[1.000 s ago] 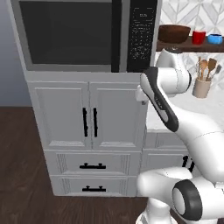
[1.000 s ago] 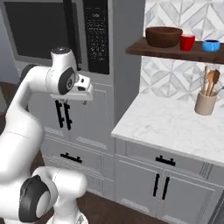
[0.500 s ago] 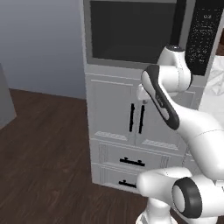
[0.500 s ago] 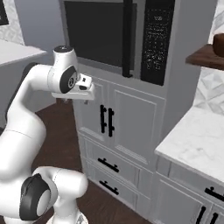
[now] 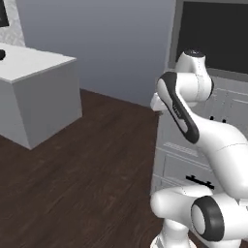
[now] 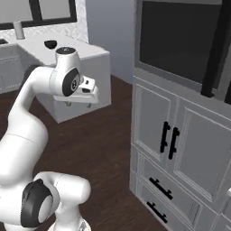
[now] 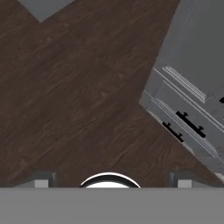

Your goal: Gather all objects into one cabinet and sort the glasses and bowls to opposite sides.

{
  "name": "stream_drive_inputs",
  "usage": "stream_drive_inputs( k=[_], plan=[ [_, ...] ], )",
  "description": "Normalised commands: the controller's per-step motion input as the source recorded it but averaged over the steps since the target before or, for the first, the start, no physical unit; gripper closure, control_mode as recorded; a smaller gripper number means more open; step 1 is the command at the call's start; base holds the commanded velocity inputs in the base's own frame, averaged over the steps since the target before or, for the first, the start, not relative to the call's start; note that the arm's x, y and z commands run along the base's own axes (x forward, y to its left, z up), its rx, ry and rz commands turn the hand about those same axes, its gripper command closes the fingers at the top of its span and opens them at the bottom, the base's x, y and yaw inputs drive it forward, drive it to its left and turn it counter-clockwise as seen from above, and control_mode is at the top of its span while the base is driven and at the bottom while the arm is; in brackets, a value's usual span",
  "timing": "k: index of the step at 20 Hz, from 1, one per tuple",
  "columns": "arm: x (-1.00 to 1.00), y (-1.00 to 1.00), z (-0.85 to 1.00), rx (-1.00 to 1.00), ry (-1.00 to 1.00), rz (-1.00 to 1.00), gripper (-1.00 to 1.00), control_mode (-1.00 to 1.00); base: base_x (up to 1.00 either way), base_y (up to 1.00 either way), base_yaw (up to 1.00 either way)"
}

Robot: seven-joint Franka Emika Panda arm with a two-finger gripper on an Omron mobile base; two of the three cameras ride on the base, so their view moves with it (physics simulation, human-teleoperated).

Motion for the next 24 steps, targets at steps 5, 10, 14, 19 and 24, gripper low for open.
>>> stream_drive_inputs(
  k=[5, 10, 14, 19, 24],
  plan=[
    [0.0, 0.0, 0.0, 0.0, 0.0, 0.0, -1.0, 1.0, -0.12, 0.76, 0.51],
    [0.0, 0.0, 0.0, 0.0, 0.0, 0.0, -1.0, 1.0, -0.06, 0.75, 0.49],
    [0.0, 0.0, 0.0, 0.0, 0.0, 0.0, -1.0, 1.0, -0.13, 0.72, 0.49],
    [0.0, 0.0, 0.0, 0.0, 0.0, 0.0, -1.0, 1.0, -0.15, 0.66, 0.5],
    [0.0, 0.0, 0.0, 0.0, 0.0, 0.0, -1.0, 1.0, 0.0, 0.65, 0.45]
  ],
)
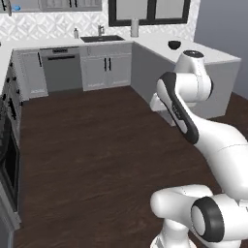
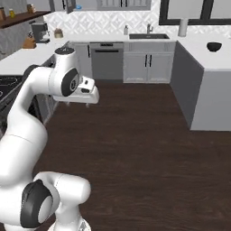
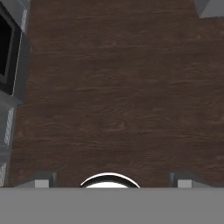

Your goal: Gather all objects into one cabinet and sort the glasses and bowls to opposite sides.

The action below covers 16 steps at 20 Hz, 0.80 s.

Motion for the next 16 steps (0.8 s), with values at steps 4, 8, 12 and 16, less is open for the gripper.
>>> stream_drive_inputs(
  k=[4, 8, 12, 16],
  plan=[
    [0.0, 0.0, 0.0, 0.0, 0.0, 0.0, -1.0, 1.0, -0.02, 0.55, 0.28],
    [0.0, 0.0, 0.0, 0.0, 0.0, 0.0, -1.0, 1.0, 0.56, -0.01, 0.0],
    [0.0, 0.0, 0.0, 0.0, 0.0, 0.0, -1.0, 1.0, 1.0, 0.2, -0.16],
    [0.0, 0.0, 0.0, 0.0, 0.0, 0.0, -1.0, 1.0, 1.0, 0.33, -0.23]
  ],
)
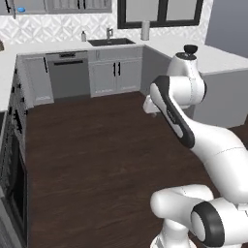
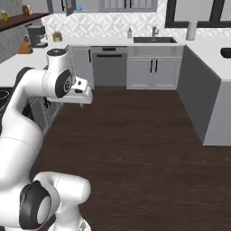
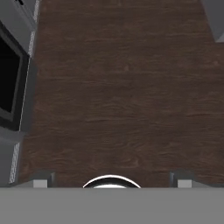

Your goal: Gather all objects into one cabinet and sort the glasses and bowls to opposite sides.

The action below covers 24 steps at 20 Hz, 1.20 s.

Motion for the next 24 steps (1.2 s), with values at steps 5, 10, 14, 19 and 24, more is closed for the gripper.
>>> stream_drive_inputs(
  k=[5, 10, 14, 19, 24],
  plan=[
    [0.0, 0.0, 0.0, 0.0, 0.0, 0.0, -1.0, 1.0, 1.0, 0.38, -0.23],
    [0.0, 0.0, 0.0, 0.0, 0.0, 0.0, -1.0, 1.0, 1.0, 0.78, -0.13],
    [0.0, 0.0, 0.0, 0.0, 0.0, 0.0, -1.0, 1.0, 1.0, 0.88, 0.03],
    [0.0, 0.0, 0.0, 0.0, 0.0, 0.0, -1.0, 1.0, 1.0, 0.51, 0.23],
    [0.0, 0.0, 0.0, 0.0, 0.0, 0.0, -1.0, 1.0, 0.83, -0.18, 0.59]
  ],
)
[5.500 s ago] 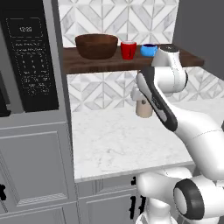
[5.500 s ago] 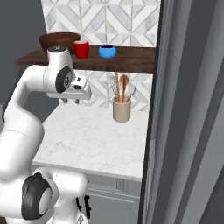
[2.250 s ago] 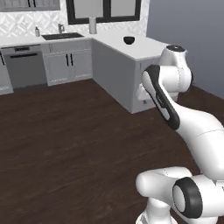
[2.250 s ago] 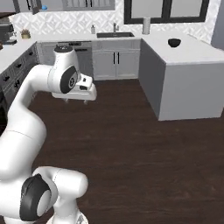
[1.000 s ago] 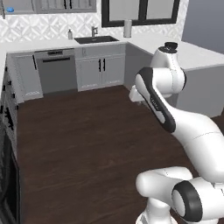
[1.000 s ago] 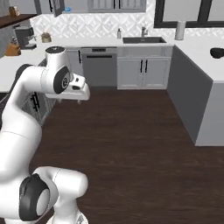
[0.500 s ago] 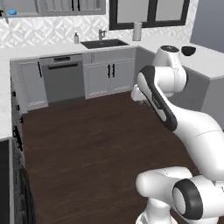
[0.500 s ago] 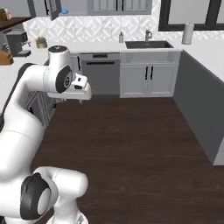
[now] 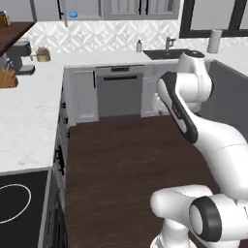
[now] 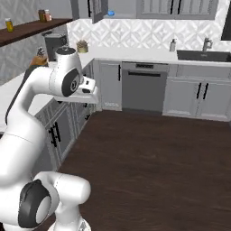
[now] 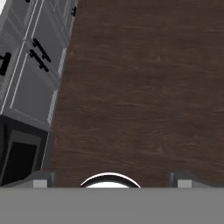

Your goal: Gather all objects into one cabinet and sort the glasses and bowls to opposite sides.

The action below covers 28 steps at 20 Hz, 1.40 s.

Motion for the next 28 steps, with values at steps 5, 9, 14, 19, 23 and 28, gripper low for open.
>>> stream_drive_inputs(
  k=[5, 9, 14, 19, 23, 28],
  plan=[
    [0.0, 0.0, 0.0, 0.0, 0.0, 0.0, -1.0, 1.0, 0.77, -0.07, 0.46],
    [0.0, 0.0, 0.0, 0.0, 0.0, 0.0, -1.0, 1.0, 1.0, -0.17, 0.16],
    [0.0, 0.0, 0.0, 0.0, 0.0, 0.0, -1.0, 1.0, 1.0, -0.34, 0.0],
    [0.0, 0.0, 0.0, 0.0, 0.0, 0.0, -1.0, 1.0, 1.0, -0.22, 0.0],
    [0.0, 0.0, 0.0, 0.0, 0.0, 0.0, -1.0, 1.0, 1.0, -0.48, -0.06],
    [0.0, 0.0, 0.0, 0.0, 0.0, 0.0, -1.0, 1.0, 0.88, -0.76, -0.11]
  ],
)
